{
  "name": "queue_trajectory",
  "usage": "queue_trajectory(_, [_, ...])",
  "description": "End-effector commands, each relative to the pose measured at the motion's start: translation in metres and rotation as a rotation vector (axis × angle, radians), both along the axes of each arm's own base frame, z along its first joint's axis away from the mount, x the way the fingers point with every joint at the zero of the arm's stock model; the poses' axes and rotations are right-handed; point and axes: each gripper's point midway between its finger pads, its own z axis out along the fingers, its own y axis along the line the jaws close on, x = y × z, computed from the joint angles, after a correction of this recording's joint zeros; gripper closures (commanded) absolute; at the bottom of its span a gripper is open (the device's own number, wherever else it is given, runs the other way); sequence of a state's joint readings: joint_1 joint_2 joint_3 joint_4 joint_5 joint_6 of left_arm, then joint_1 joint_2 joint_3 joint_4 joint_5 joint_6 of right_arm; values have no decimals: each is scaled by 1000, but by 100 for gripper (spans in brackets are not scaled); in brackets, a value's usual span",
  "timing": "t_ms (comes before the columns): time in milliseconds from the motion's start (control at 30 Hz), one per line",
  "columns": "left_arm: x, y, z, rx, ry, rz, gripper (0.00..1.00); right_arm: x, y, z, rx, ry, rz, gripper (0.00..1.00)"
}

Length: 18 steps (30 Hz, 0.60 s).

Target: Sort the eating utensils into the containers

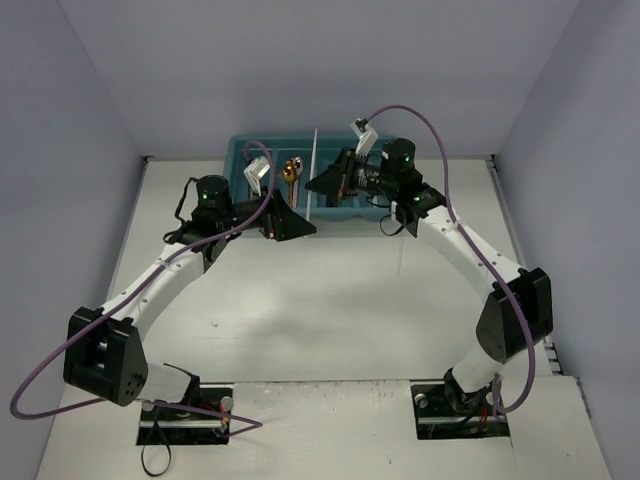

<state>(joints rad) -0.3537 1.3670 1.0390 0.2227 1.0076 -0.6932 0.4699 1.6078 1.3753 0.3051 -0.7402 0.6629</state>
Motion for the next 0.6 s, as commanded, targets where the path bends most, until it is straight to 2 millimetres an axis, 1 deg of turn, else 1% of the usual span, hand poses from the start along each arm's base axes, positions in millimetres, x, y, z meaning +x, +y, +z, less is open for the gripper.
queue_trajectory(0, [9, 12, 34, -49, -110, 64, 8, 33, -33, 56, 40, -207, -55, 100])
queue_trajectory(33, [13, 17, 31, -42, -95, 83, 8, 41, -45, 53, 17, -216, -81, 100])
queue_trajectory(100, [35, 44, 16, 58, -31, 193, 8, 77, -84, 46, -114, -287, -176, 100])
queue_trajectory(133, [46, 55, 26, 124, -103, 221, 8, 95, -102, 40, -181, -308, -250, 100])
queue_trajectory(200, [57, 80, -1, 286, -17, 305, 8, 126, -146, 15, -361, -345, -351, 100])
queue_trajectory(233, [61, 88, -4, 322, -32, 324, 8, 136, -154, 3, -404, -335, -369, 100])
queue_trajectory(267, [62, 95, -3, 351, -27, 348, 8, 145, -165, -2, -466, -327, -405, 100])
queue_trajectory(300, [69, 106, -4, 393, -39, 418, 8, 158, -173, -20, -529, -319, -412, 100])
queue_trajectory(333, [73, 117, -1, 422, -68, 482, 8, 165, -180, -23, -569, -320, -430, 100])
queue_trajectory(367, [74, 123, 1, 439, -92, 522, 8, 174, -185, -33, -607, -310, -441, 100])
queue_trajectory(433, [72, 129, 4, 463, -107, 541, 8, 185, -190, -41, -643, -305, -461, 100])
queue_trajectory(467, [72, 134, 2, 497, -98, 553, 8, 195, -197, -51, -683, -296, -485, 100])
queue_trajectory(567, [67, 142, -13, 557, -80, 558, 8, 212, -202, -72, -721, -286, -487, 100])
